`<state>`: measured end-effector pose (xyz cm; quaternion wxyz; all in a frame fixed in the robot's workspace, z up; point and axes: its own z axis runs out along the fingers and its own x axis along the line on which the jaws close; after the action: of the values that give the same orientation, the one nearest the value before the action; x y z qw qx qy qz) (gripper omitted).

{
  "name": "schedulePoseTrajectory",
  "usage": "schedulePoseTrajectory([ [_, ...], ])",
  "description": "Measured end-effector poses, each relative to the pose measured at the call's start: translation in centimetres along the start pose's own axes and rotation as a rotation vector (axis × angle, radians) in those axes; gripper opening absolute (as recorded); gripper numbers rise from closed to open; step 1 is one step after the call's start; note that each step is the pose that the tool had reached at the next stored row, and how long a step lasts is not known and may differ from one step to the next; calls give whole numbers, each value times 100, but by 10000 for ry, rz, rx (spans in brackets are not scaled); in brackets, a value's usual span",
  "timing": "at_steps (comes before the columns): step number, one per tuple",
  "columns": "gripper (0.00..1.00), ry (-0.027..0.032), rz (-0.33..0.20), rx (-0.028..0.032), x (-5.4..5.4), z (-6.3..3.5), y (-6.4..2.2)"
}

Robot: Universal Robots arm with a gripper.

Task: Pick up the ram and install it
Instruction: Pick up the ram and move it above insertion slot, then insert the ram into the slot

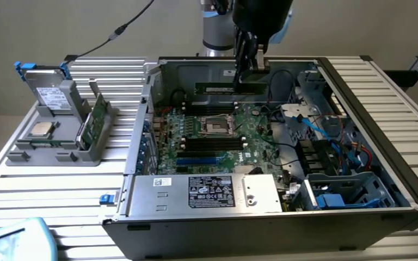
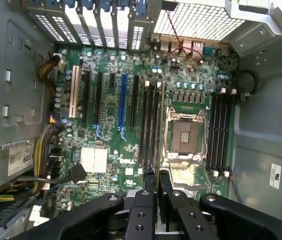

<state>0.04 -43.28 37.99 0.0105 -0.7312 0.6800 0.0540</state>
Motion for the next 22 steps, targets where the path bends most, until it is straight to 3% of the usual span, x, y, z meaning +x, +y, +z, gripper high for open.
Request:
schedulePoseTrajectory([
  [2,14,3,10,66,-14,14,20],
  [5,14,5,21,113,-41,34,56],
  [22,14,6,21,114,-45,35,56],
])
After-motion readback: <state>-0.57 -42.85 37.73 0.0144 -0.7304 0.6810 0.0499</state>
